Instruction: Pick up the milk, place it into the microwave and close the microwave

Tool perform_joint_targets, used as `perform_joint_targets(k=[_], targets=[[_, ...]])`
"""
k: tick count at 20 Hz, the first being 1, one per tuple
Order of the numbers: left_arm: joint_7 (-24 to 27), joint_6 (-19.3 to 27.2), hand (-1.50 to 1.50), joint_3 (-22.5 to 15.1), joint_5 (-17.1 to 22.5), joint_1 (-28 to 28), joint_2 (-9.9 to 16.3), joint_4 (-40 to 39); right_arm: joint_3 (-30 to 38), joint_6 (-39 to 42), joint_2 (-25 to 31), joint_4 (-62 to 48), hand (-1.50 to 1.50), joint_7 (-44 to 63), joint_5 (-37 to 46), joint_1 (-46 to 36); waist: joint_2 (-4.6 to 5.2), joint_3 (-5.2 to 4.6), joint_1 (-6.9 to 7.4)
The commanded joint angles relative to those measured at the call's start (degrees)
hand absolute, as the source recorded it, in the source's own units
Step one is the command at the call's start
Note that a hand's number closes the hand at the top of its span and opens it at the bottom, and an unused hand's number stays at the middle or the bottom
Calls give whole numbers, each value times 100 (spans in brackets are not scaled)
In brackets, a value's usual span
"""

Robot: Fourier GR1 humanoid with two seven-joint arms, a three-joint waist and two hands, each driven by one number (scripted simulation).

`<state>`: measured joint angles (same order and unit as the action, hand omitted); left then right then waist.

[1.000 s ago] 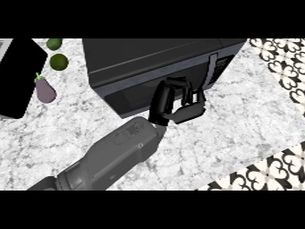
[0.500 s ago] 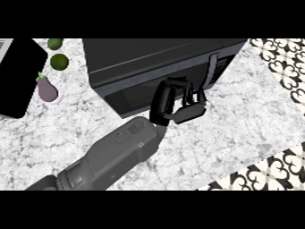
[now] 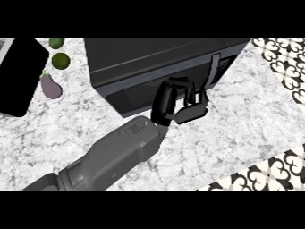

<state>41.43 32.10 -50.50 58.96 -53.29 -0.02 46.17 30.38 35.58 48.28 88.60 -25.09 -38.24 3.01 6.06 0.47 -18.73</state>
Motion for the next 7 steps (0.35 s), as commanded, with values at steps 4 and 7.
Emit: perform_joint_targets(k=[4,7], targets=[[-103,-70,150,118,202,-474,2,-431,18,217,221,-292,-150,35,-164,-227,55,-16,-18],[-61,-113,150,78,265,-491,2,-439,14,273,253,-416,-150,39,-185,-279,74,-5,-25]])
